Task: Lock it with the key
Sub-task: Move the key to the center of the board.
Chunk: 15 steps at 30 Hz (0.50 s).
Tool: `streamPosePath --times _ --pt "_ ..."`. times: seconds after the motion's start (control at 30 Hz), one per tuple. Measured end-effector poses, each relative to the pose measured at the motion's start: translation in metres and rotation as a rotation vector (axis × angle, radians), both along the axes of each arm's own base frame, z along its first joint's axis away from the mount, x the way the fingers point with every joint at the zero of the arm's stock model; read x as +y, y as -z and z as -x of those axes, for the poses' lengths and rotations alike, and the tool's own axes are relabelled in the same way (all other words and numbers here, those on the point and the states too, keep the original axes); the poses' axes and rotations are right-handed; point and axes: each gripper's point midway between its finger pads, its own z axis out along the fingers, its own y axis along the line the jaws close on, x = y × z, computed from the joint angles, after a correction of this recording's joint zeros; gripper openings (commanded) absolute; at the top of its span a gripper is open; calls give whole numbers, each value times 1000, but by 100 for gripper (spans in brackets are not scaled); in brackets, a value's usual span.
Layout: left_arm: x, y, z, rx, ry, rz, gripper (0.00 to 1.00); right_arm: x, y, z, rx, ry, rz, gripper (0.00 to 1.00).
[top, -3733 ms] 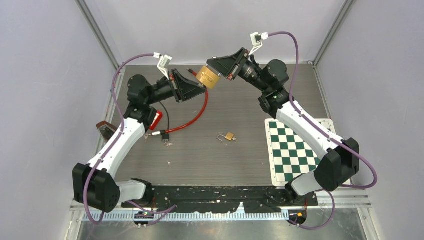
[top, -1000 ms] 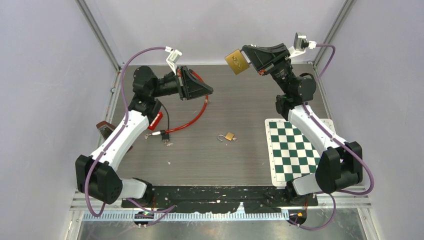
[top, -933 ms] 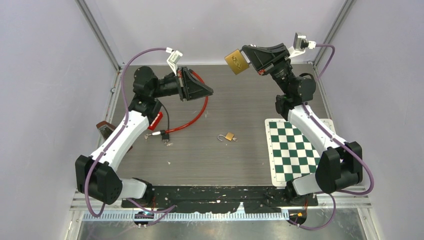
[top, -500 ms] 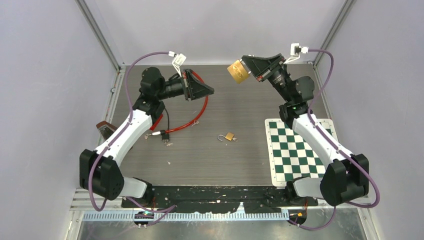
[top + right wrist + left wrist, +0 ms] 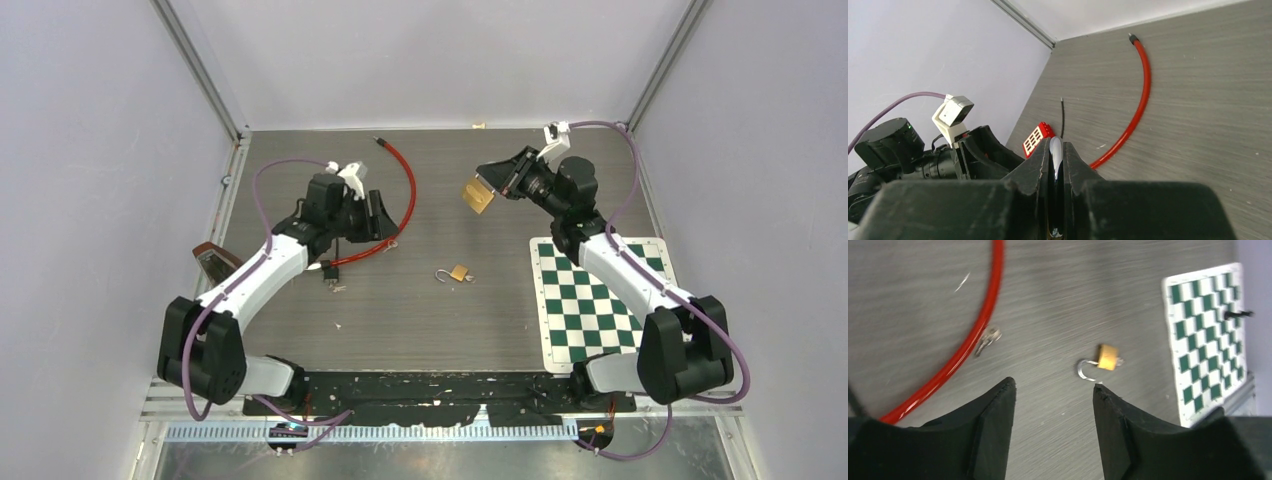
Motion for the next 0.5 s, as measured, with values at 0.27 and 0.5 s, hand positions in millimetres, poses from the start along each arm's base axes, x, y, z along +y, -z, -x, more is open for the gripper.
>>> streamPosePath --times 0.27,0.5 --pt "21 84 12 237 -212 -97 51 2 28 -6 83 1 18 5" --pt "17 126 2 289 -326 -142 45 1 34 -5 108 6 24 5"
